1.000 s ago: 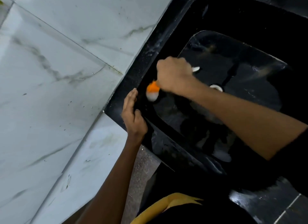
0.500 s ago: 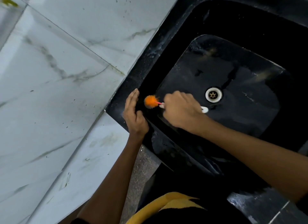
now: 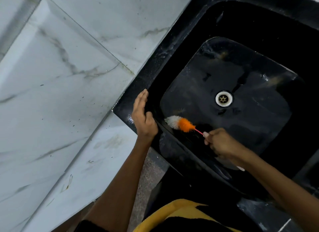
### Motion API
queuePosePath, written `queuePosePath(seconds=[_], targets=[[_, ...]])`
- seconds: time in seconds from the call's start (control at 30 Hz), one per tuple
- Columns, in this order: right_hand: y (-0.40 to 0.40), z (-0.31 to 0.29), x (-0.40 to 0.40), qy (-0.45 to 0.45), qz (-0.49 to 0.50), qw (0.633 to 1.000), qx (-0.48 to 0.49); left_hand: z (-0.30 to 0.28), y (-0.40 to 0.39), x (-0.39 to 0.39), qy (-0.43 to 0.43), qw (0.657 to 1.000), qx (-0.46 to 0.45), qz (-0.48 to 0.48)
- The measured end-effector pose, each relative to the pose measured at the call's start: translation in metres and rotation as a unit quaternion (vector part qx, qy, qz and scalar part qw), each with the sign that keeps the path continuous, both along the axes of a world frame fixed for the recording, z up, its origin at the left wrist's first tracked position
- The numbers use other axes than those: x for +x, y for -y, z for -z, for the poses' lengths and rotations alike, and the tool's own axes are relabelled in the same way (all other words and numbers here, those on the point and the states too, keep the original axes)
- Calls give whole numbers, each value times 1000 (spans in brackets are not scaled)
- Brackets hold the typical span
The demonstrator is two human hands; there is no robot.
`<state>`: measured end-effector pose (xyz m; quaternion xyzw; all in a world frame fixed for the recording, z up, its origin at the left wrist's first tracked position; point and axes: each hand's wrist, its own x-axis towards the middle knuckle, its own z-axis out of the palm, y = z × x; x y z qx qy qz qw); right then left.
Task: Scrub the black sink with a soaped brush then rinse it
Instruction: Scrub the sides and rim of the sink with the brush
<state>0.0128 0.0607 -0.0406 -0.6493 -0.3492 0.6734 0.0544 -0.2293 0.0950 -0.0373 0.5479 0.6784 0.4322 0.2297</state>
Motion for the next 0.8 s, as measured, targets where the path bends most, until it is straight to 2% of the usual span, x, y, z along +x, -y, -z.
queuePosePath(seconds=[0.07, 0.13, 0.17, 0.2, 0.27, 0.33, 0.37, 0.5, 0.57, 0.7, 0.8], targets=[[-10, -6, -25, -24, 21, 999, -19, 1, -1, -2, -5, 1000, -1, 2], [-18, -14, -49, -82, 79, 988, -100, 2, -1, -2, -9, 1000, -4, 2], [-19, -15, -55, -95, 70, 986, -120, 3, -1, -2, -11, 1000, -8, 1], [-17, -12, -56, -90, 36, 988, -123, 3, 0, -2, -13, 1000, -10, 1], [-16, -7, -47, -9, -93, 994, -62, 2, 0, -2, -15, 1000, -13, 1], [-21, -11, -28, 96, -245, 964, 24, 2, 0, -1, -14, 1000, -16, 2], [-26, -13, -18, 113, -276, 954, 29, 1, 0, 0, -11, 1000, -17, 2], [-41, -17, 2, 89, -261, 955, -109, 2, 1, 0, -15, 1000, -21, -2], [-43, -11, -2, 93, -271, 951, -118, 1, 1, 1, -15, 1000, -24, -1], [-46, -5, -21, 132, -279, 951, -5, 0, 0, 1, -24, 999, -24, 0], [-41, -10, -39, 203, -338, 911, 120, -1, 0, 1, -29, 999, -26, 0]])
